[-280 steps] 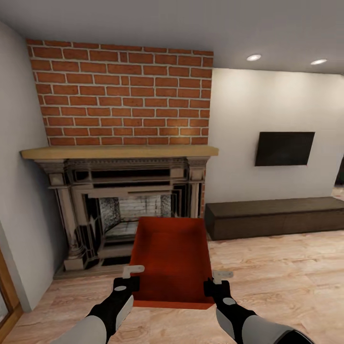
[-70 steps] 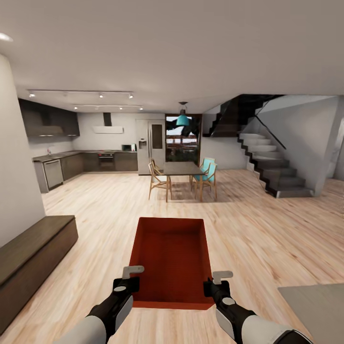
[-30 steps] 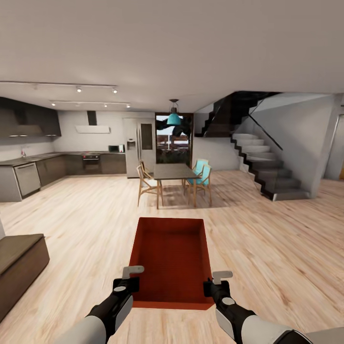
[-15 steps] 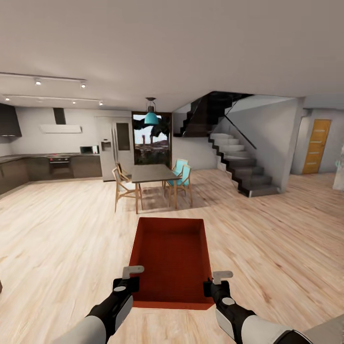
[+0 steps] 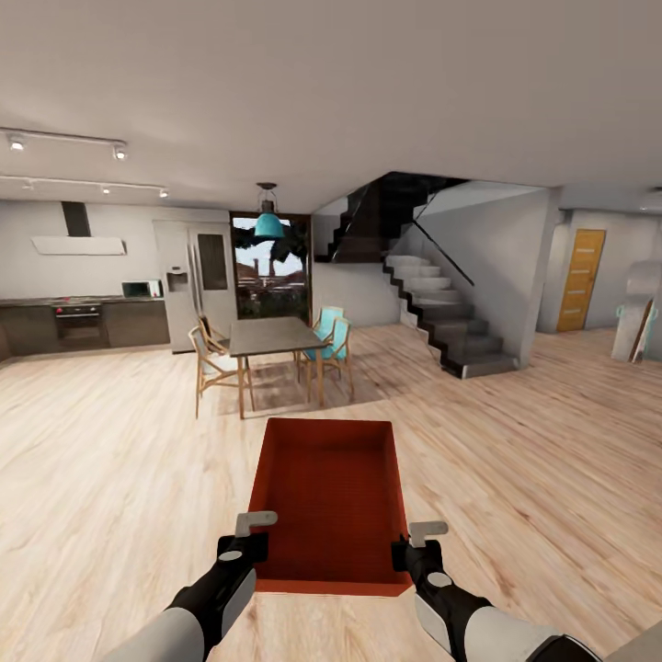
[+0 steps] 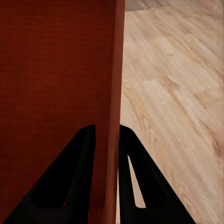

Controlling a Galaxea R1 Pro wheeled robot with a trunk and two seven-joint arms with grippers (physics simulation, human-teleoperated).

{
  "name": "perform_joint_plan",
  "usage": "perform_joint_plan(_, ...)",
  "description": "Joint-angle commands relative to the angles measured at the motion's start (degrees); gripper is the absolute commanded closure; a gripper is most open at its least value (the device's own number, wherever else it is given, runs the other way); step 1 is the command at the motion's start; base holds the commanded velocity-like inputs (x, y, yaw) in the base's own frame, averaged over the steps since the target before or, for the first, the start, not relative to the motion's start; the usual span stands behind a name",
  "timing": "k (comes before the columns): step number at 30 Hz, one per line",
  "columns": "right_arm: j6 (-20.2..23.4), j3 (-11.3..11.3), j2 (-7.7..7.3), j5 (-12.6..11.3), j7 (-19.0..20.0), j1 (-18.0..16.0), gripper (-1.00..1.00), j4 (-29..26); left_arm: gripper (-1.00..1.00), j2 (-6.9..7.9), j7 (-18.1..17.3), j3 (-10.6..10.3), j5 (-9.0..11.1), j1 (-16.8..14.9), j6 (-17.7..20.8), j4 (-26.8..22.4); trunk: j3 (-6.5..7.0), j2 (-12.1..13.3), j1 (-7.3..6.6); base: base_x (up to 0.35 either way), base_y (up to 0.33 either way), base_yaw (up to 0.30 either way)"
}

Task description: Move the two storage containers from the living room to the garage. In the garage, place one container on the floor and stack the other container on top of it (either order is fine).

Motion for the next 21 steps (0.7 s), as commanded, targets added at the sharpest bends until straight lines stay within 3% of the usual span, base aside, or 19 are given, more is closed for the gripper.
perform_joint_plan(1, -0.13, -0.54, -0.01, -0.61, 0.07, -0.01, 1.00, 0.09, 1.00, 0.51, 0.51, 1.62, -1.12, -0.06, 0.25, -1.93, -0.10, -0.07, 0.05, 0.321, 0.000, -0.001)
perform_joint_plan(21, -0.12, -0.54, -0.01, -0.60, 0.07, -0.01, 1.00, 0.09, 1.00, 0.51, 0.51, 1.62, -1.19, -0.06, 0.25, -1.95, -0.10, -0.07, 0.05, 0.321, 0.000, 0.000)
